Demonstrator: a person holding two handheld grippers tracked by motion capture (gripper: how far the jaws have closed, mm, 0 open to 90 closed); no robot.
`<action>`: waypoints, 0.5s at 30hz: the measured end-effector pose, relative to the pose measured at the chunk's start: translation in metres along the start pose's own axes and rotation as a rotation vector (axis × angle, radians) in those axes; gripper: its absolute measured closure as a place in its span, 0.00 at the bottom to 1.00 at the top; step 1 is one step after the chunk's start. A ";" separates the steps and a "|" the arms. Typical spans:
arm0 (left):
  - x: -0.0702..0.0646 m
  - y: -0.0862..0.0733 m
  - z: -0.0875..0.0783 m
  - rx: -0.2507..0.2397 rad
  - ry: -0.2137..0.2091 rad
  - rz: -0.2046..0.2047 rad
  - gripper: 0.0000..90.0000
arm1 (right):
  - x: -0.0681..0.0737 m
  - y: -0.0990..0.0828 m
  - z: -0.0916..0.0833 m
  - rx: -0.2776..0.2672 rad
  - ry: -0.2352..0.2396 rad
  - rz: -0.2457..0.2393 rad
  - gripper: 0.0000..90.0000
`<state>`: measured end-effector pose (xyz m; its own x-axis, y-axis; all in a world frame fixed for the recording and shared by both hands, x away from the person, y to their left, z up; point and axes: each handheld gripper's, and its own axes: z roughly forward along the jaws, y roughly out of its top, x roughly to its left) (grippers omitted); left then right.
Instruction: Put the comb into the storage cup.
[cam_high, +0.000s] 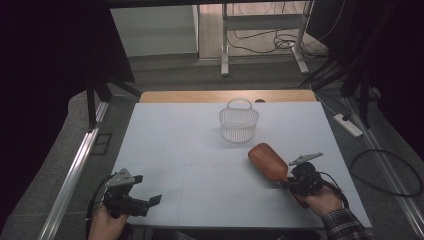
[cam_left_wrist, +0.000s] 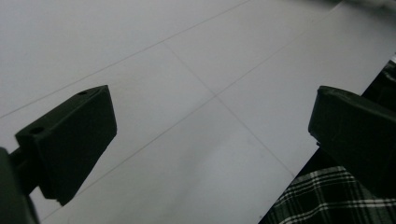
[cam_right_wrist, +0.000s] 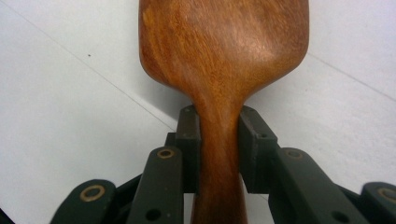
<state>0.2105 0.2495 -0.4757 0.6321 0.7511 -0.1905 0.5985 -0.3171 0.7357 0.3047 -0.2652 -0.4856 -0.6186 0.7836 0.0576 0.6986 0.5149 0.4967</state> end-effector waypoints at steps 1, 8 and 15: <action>0.000 0.001 0.000 -0.006 -0.006 0.004 0.02 | 0.000 0.000 -0.001 -0.008 -0.002 -0.001 0.81; -0.001 0.009 0.006 -0.017 0.015 0.049 0.00 | -0.001 0.001 -0.009 -0.074 0.000 0.007 0.81; -0.003 0.023 0.016 -0.009 -0.010 0.078 0.00 | -0.003 0.002 -0.021 -0.153 0.005 -0.002 0.81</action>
<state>0.2306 0.2308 -0.4684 0.6817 0.7183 -0.1392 0.5428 -0.3689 0.7545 0.3000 -0.2740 -0.4667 -0.6222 0.7805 0.0607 0.6347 0.4575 0.6228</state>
